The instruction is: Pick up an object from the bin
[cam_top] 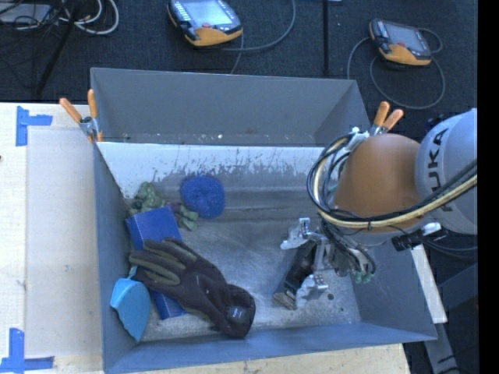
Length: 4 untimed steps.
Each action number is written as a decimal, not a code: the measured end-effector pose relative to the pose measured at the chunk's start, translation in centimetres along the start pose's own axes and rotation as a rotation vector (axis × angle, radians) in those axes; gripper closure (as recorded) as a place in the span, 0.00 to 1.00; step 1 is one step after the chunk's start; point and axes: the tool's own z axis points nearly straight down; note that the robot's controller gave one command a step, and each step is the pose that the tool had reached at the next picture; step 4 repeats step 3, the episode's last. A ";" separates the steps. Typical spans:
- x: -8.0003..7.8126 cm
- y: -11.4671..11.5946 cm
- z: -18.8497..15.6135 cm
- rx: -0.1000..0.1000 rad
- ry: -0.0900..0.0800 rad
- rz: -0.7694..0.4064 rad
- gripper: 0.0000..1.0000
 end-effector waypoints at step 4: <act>1.2 -1.6 -8.0 0.001 0.006 -0.052 1.00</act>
Offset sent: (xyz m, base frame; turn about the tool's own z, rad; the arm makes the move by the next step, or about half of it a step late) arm 0.0000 0.0000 0.0000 0.0000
